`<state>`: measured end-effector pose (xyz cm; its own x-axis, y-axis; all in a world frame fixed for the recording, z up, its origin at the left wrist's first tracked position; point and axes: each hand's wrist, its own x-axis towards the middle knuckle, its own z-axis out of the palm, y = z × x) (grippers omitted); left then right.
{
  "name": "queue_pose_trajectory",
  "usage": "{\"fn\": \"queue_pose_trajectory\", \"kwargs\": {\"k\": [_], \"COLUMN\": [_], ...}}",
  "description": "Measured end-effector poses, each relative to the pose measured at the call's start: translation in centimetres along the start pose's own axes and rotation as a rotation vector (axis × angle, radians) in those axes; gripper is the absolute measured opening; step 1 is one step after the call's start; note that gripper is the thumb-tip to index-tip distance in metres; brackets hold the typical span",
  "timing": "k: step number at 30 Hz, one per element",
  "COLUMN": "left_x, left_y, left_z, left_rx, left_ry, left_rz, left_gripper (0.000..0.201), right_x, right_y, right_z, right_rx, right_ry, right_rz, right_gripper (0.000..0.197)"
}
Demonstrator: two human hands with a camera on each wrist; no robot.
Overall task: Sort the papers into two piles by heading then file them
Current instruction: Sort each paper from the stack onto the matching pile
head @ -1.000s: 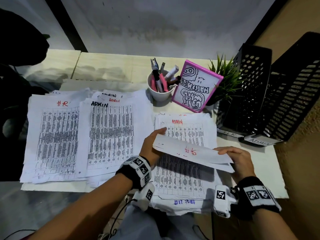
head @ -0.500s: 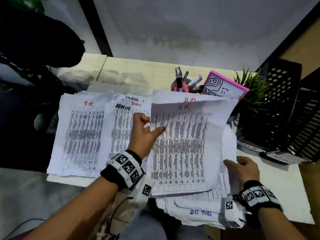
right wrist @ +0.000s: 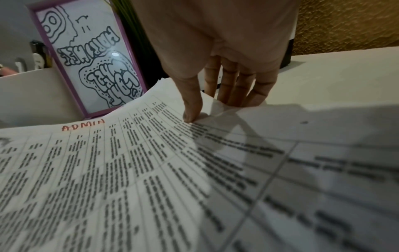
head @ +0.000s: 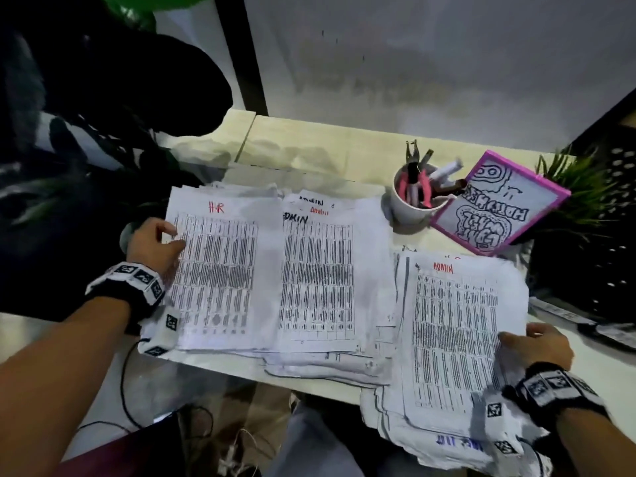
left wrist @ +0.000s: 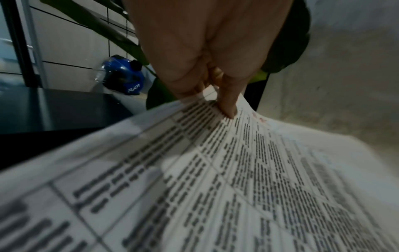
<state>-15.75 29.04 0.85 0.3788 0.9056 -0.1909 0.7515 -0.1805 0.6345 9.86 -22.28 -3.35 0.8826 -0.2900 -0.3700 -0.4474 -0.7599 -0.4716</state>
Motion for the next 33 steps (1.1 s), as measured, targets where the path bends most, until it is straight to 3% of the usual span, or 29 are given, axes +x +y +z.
{"fn": "queue_pose_trajectory", "kwargs": {"k": [3, 7, 10, 15, 20, 24, 26, 27, 29, 31, 33], "left_x": [1.3, 1.6, 2.0, 2.1, 1.7, 2.5, 1.8, 0.7, -1.7, -4.3, -7.3], "left_y": [-1.6, -2.3, -3.1, -4.7, -4.7, -5.5, -3.3, -1.5, 2.3, 5.3, 7.9], "left_z": [1.2, 3.2, 4.0, 4.0, 4.5, 5.2, 5.4, 5.5, 6.4, 8.2, 10.9], "left_rx": [0.153, 0.293, 0.251, 0.404, 0.311, 0.187, 0.252, 0.289, 0.243, 0.108, -0.01], "left_ry": [-0.102, -0.188, -0.112, -0.041, 0.003, -0.059, 0.07, 0.153, 0.251, 0.191, 0.048], "left_rz": [-0.03, -0.106, -0.081, -0.2, -0.282, -0.26, -0.287, -0.26, -0.07, 0.182, 0.343], "left_gripper": [0.04, 0.043, 0.07, 0.078, 0.08, 0.086, 0.079, 0.071, 0.061, 0.057, 0.05], "right_x": [0.2, 0.8, 1.4, 1.6, 1.2, 0.5, 0.1, -0.1, -0.1, 0.3, 0.7], "right_y": [-0.1, 0.8, 1.9, 2.2, 2.3, 2.1, 1.7, 1.4, 1.2, 1.5, 2.1], "right_z": [0.5, 1.5, 2.1, 2.2, 2.3, 2.1, 1.5, 1.2, 0.5, -0.2, -0.9], "right_rx": [0.006, -0.044, -0.086, -0.097, -0.084, 0.055, 0.144, 0.176, 0.217, 0.255, 0.269], "right_ry": [0.014, 0.03, 0.054, 0.05, 0.115, 0.177, 0.193, 0.198, 0.192, 0.164, 0.143], "right_rz": [0.005, -0.018, -0.008, -0.013, -0.045, -0.076, -0.069, -0.073, -0.081, -0.098, -0.113], "right_gripper": [0.036, 0.038, 0.044, 0.049, 0.049, 0.032, 0.016, 0.01, 0.008, 0.009, 0.017]}}
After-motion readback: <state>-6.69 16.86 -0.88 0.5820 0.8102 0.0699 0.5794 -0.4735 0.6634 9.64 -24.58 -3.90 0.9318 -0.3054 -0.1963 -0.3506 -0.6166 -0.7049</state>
